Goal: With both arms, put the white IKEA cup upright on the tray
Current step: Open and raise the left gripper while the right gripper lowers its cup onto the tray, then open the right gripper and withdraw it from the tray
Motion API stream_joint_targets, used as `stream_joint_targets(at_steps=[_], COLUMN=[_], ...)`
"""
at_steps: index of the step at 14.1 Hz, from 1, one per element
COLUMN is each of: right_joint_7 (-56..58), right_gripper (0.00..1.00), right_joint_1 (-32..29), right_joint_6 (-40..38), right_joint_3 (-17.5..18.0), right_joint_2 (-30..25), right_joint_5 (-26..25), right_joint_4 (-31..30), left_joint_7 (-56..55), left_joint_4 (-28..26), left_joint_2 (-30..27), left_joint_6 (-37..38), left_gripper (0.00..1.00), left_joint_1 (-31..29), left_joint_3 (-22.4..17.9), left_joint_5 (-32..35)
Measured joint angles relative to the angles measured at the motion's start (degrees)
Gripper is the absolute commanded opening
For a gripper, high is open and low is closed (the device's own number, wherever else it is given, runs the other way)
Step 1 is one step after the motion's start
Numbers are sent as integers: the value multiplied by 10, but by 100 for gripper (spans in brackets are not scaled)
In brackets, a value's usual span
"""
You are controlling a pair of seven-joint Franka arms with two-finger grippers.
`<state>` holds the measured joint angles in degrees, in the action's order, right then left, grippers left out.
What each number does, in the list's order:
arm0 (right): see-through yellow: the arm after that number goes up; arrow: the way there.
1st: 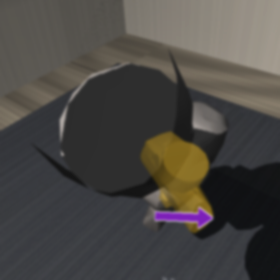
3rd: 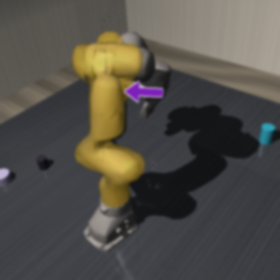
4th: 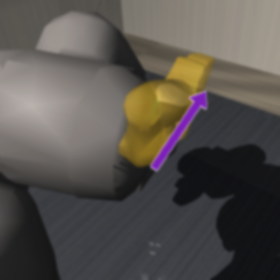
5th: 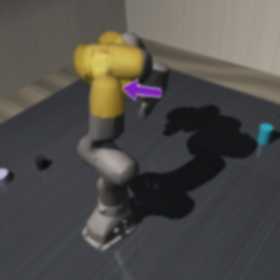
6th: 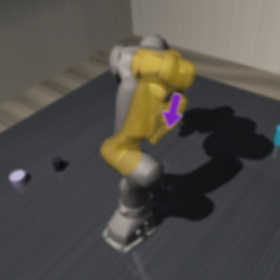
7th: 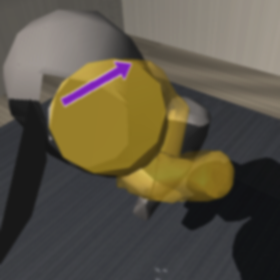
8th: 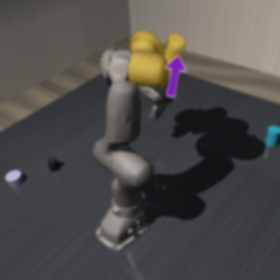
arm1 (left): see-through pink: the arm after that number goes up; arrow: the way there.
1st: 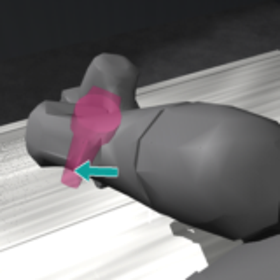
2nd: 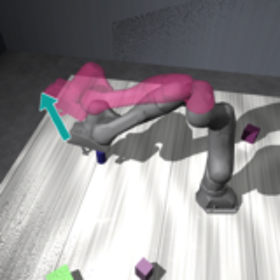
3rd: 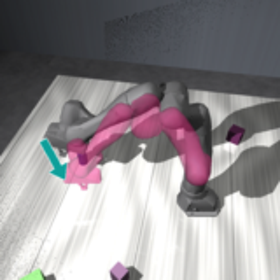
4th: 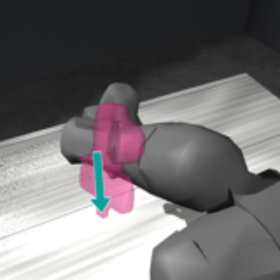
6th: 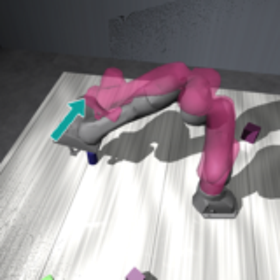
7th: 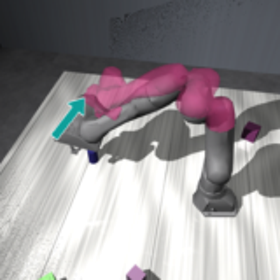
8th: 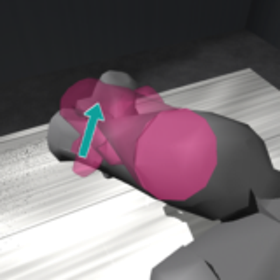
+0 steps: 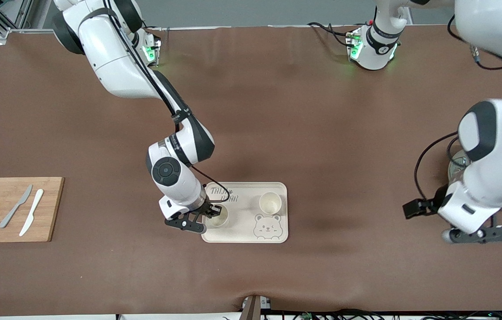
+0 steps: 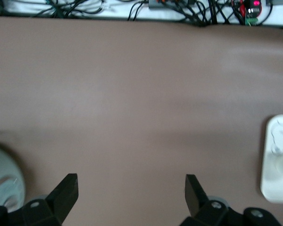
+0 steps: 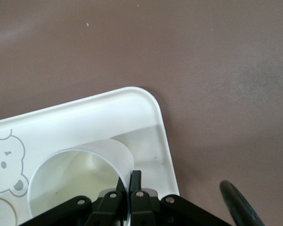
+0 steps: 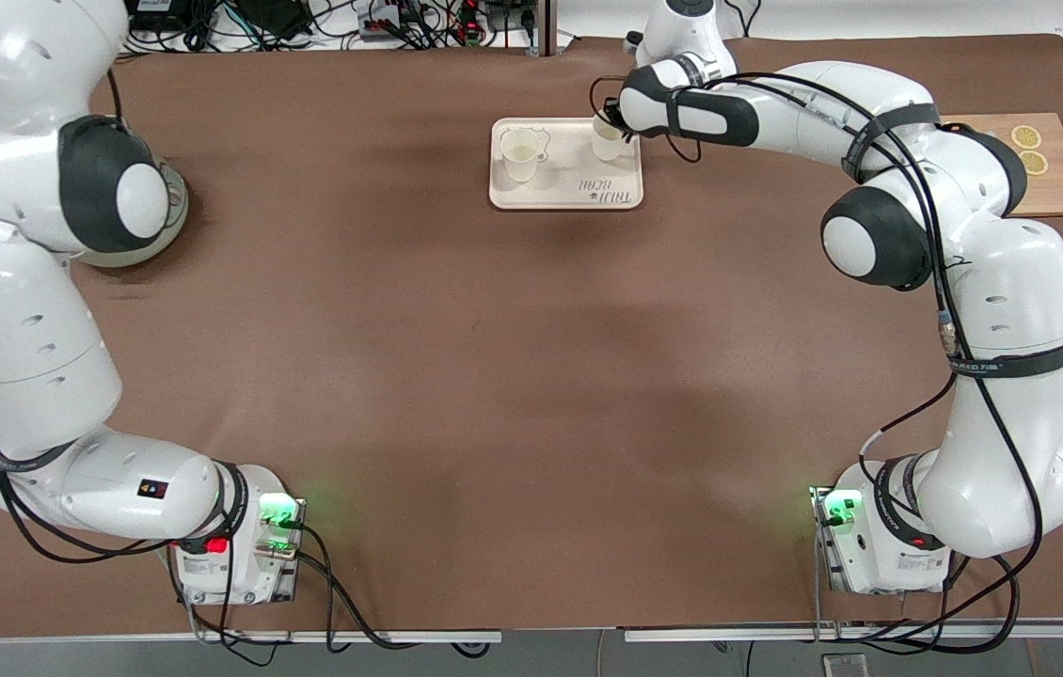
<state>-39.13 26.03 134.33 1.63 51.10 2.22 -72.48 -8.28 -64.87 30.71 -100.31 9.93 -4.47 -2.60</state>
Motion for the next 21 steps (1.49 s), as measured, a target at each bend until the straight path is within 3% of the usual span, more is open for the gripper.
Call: stream_joint_targets(at_steps=[1,2,3,7,11,15,21], right_joint_7=[0,0,0,-1,-1,-1,84], right_gripper=[56,67,100,100,100,100,100], right_joint_1=[0,0,0,0,0,-3,-49], right_joint_6=[0,0,1,2,-33,-163,-425], right_joint_3=[0,0,0,-2,-5,-9,-13], right_joint_2=[1,1,1,1,-18,-105,-277], right_joint_5=[0,0,0,0,0,0,0], right_joint_4=[0,0,0,4,27,43,44], left_joint_7=[0,0,0,0,34,77,80], left_joint_4=[-1,-3,-6,-42,-113,-164,-173], left_joint_2=[-19,-37,-55,-143,-231,-263,-263], left_joint_6=[26,46,63,121,141,141,141], left_gripper=[100,100,100,100,100,100,100], left_joint_1=[-11,-30,-48,-65,-61,-41,-17], left_joint_3=[16,42,66,88,91,73,57], left_joint_5=[0,0,0,0,2,7,7])
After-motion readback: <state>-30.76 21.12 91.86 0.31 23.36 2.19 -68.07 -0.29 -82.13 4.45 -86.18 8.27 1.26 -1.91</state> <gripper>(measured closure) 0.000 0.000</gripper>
